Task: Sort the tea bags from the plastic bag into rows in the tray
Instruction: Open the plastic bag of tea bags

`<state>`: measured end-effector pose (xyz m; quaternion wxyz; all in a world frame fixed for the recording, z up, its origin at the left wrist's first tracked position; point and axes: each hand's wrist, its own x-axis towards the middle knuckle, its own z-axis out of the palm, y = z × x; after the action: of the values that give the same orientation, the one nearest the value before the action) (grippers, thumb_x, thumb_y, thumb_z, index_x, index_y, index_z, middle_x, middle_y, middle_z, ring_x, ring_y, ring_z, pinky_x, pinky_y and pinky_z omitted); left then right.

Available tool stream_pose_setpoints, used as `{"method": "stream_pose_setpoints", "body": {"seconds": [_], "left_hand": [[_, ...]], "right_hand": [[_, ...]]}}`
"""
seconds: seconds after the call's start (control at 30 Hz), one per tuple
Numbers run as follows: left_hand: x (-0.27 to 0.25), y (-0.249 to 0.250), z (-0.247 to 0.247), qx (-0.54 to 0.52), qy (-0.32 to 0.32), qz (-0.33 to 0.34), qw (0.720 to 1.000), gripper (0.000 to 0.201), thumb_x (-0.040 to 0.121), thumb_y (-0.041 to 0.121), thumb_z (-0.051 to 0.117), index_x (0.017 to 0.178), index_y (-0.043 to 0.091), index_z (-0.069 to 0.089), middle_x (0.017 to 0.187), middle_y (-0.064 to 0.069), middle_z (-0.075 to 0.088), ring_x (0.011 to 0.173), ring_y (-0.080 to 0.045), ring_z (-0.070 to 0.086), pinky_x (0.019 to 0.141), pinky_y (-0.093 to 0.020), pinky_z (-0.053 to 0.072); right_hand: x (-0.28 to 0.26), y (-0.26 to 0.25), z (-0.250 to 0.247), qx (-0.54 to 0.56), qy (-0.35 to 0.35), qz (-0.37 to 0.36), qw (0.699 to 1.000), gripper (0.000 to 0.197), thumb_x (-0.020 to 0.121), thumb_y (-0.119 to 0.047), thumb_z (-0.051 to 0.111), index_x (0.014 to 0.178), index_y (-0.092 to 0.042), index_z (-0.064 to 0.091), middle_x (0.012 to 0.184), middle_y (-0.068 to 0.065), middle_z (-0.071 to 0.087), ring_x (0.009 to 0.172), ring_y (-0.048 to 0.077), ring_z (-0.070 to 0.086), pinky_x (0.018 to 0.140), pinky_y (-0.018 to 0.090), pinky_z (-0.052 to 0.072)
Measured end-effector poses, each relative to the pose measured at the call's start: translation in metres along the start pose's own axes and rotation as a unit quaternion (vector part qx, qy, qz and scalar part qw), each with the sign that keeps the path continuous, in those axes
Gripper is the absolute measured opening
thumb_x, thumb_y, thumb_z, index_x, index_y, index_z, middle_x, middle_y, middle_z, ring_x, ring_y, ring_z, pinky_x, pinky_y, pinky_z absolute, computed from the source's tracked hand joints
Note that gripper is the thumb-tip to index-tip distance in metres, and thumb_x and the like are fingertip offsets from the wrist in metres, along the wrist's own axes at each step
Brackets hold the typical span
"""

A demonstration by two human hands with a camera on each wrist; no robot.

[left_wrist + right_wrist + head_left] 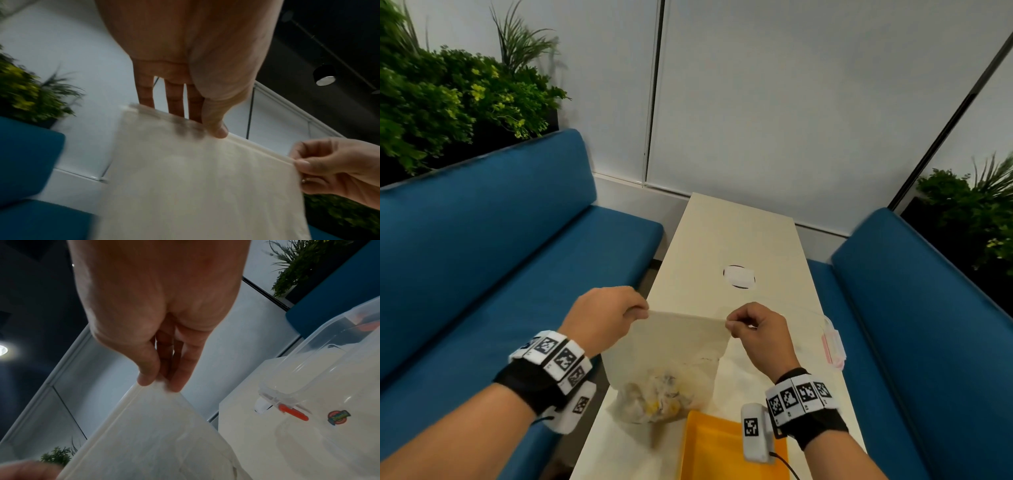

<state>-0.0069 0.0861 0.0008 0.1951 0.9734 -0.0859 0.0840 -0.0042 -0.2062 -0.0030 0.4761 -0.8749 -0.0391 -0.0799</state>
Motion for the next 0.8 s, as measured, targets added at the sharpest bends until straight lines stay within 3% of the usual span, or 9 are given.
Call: {"method": "stream_pose_setpoints", "body": {"seconds": [0.1, 0.2, 0.3, 0.4, 0.53, 0.67, 0.8], "left_hand": [[-0.007, -0.021, -0.009, 0.004, -0.005, -0.042, 0.999, 0.014, 0.101, 0.042, 0.054, 0.097, 0.043, 0.067, 0.100, 0.028, 0.064, 0.094, -0.002, 0.059, 0.081, -0.027, 0.042], [-0.013, -0.033, -0.014, -0.009, 0.004, -0.072, 0.997, 0.013, 0.100, 0.038, 0.057, 0.092, 0.043, 0.066, 0.096, 0.027, 0.064, 0.091, -0.002, 0.059, 0.078, -0.028, 0.042], [-0.014, -0.041, -0.016, -0.028, 0.002, -0.097, 0.995, 0.013, 0.097, 0.036, 0.061, 0.086, 0.042, 0.065, 0.089, 0.025, 0.066, 0.085, -0.003, 0.061, 0.077, -0.031, 0.049], [-0.011, -0.043, -0.015, -0.101, -0.033, -0.116, 0.988, 0.011, 0.093, 0.041, 0.067, 0.082, 0.041, 0.065, 0.081, 0.020, 0.068, 0.071, -0.006, 0.065, 0.073, -0.034, 0.056], [-0.004, -0.025, -0.017, -0.216, -0.095, -0.118, 0.965, 0.020, 0.091, 0.050, 0.068, 0.085, 0.032, 0.071, 0.084, 0.011, 0.071, 0.061, -0.008, 0.070, 0.063, -0.031, 0.057], [0.009, -0.007, -0.006, -0.131, -0.134, -0.110, 0.976, 0.017, 0.089, 0.044, 0.070, 0.078, 0.031, 0.071, 0.071, 0.010, 0.070, 0.061, -0.007, 0.068, 0.057, -0.022, 0.048], [0.046, 0.012, -0.011, -0.095, -0.060, -0.118, 0.987, 0.016, 0.089, 0.033, 0.063, 0.075, 0.028, 0.069, 0.072, 0.012, 0.066, 0.072, -0.015, 0.066, 0.065, -0.028, 0.053]], "right_hand": [[0.001, 0.003, -0.005, 0.008, 0.002, 0.010, 1.000, 0.016, 0.083, -0.001, 0.073, 0.076, -0.016, 0.070, 0.077, -0.003, 0.071, 0.071, 0.014, 0.067, 0.065, 0.024, 0.055], [0.002, 0.001, -0.009, 0.038, 0.002, 0.043, 0.998, 0.010, 0.087, 0.002, 0.069, 0.081, -0.006, 0.068, 0.083, 0.009, 0.071, 0.079, 0.027, 0.070, 0.048, 0.014, 0.047], [0.003, -0.002, -0.009, 0.070, -0.012, 0.086, 0.994, 0.007, 0.089, 0.003, 0.065, 0.083, -0.001, 0.065, 0.087, 0.018, 0.072, 0.080, 0.032, 0.072, 0.044, 0.012, 0.045], [0.005, -0.002, -0.008, 0.110, -0.017, 0.106, 0.988, 0.005, 0.091, 0.004, 0.062, 0.087, 0.004, 0.060, 0.086, 0.023, 0.070, 0.077, 0.033, 0.073, 0.047, 0.017, 0.050], [0.007, 0.003, -0.003, 0.180, -0.028, 0.118, 0.976, 0.005, 0.090, 0.002, 0.065, 0.093, 0.006, 0.063, 0.084, 0.016, 0.061, 0.069, 0.029, 0.067, 0.066, 0.035, 0.062], [0.015, 0.004, 0.006, 0.093, -0.056, 0.131, 0.985, 0.022, 0.083, -0.022, 0.079, 0.081, -0.001, 0.071, 0.070, 0.006, 0.065, 0.061, 0.017, 0.062, 0.067, 0.035, 0.059], [0.040, -0.009, 0.013, -0.047, -0.033, 0.102, 0.993, 0.018, 0.082, -0.020, 0.074, 0.069, -0.010, 0.067, 0.061, 0.002, 0.068, 0.058, 0.014, 0.062, 0.061, 0.034, 0.054]]}}
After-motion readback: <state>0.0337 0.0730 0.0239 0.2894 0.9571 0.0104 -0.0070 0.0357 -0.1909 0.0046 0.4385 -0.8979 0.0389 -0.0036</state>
